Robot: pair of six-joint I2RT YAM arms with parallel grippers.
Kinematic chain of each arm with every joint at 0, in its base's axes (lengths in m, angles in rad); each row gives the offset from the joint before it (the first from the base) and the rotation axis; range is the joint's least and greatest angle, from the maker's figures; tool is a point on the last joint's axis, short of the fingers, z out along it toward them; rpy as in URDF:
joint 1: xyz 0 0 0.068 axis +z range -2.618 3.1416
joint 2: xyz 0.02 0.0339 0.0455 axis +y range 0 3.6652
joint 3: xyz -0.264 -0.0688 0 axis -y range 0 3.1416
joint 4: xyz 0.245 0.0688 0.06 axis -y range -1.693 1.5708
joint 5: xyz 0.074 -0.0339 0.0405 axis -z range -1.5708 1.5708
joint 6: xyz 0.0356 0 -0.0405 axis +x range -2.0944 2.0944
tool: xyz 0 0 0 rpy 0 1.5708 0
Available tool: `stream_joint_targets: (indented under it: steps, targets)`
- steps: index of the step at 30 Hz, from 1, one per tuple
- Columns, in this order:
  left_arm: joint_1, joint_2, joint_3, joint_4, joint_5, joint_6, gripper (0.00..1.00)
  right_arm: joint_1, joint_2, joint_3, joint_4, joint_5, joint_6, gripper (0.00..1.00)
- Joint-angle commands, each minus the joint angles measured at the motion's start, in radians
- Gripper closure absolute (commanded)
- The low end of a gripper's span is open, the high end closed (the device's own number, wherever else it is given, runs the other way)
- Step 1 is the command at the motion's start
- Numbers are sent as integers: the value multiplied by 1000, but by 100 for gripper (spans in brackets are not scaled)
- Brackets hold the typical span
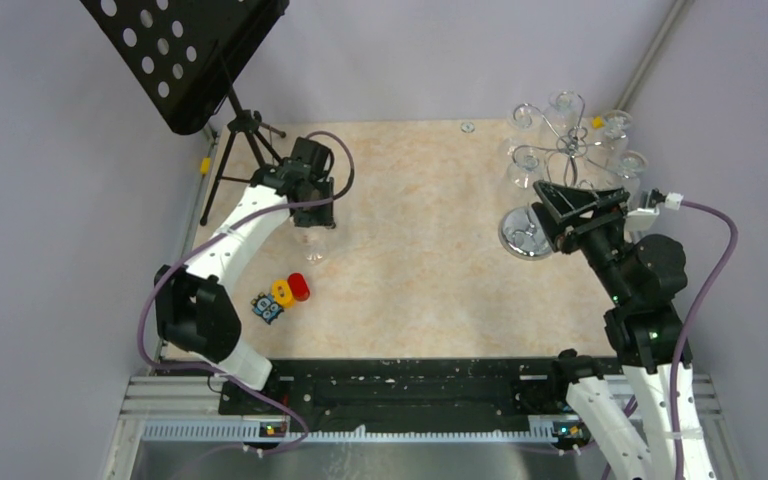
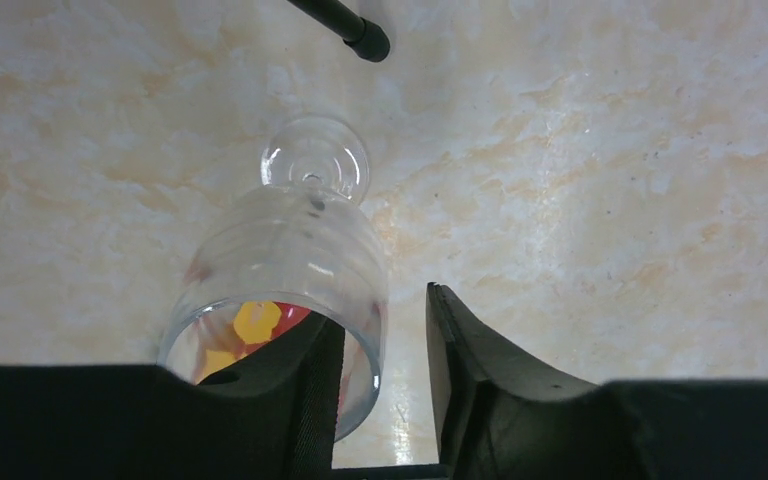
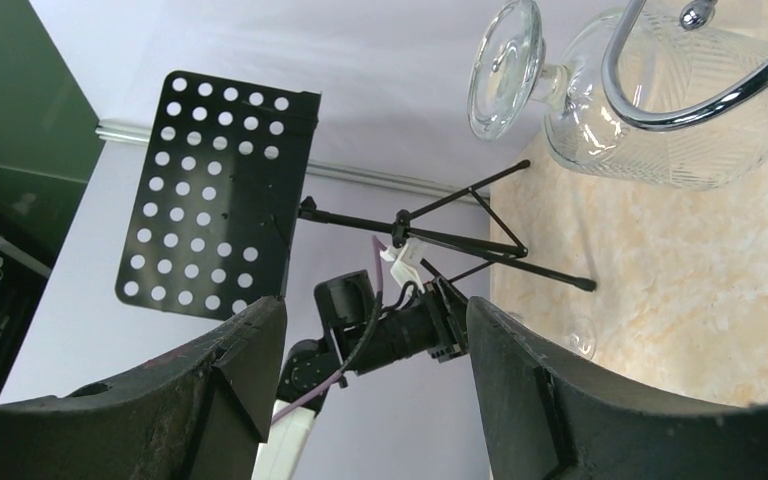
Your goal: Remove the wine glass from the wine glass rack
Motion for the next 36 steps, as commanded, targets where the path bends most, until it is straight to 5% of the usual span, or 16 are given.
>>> stream_joint_targets:
  steps: [1, 9, 13, 20, 27, 36]
  targets:
    - [7, -41, 57, -12, -27, 3, 57, -5, 26, 21, 31, -33, -9, 33]
    - [6, -141, 83, -14, -60, 11, 40, -4, 66, 81, -34, -17, -75, 33]
    - [7, -211, 92, 7, -28, 21, 8, -4, 91, 103, -37, -9, -103, 33]
    - [6, -293, 97, 37, 32, 44, 6, -5, 137, 172, -101, 69, -160, 35]
    - [5, -405, 25, 181, 269, 67, 5, -4, 219, 300, -214, 234, -313, 52]
    - [5, -492, -41, 272, 372, 84, 3, -5, 411, 518, -349, 317, -529, 53]
